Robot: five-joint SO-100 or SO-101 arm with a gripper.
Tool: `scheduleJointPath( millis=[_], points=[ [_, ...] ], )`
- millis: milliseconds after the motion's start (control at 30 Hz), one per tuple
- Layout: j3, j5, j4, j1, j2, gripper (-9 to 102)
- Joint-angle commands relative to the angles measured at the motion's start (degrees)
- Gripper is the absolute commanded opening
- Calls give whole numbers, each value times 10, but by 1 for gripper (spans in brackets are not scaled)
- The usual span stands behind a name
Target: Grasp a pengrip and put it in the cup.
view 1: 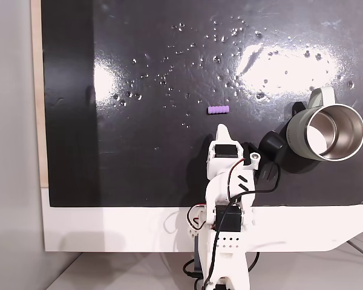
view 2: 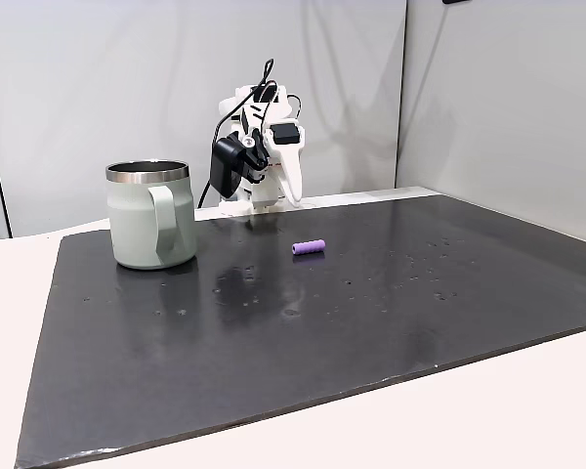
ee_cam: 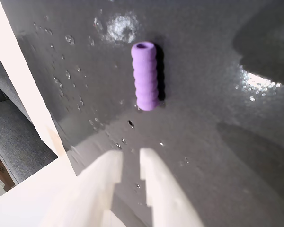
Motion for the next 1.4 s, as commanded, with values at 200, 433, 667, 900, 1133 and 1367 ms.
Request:
scheduleJointPath(
  millis=[200, 433, 667, 900, 1133, 1367],
  points=[
    [-4, -9, -16, -5, 5, 0],
    [-11, -17, -11, -7, 5, 0],
    [-117, -54, 4, 3, -79, 0],
    [-267, -59, 7, 2, -317, 1],
    [-401, -57, 40, 11, -521, 11],
    [-483, -50, 62, 10, -663, 16]
  ],
)
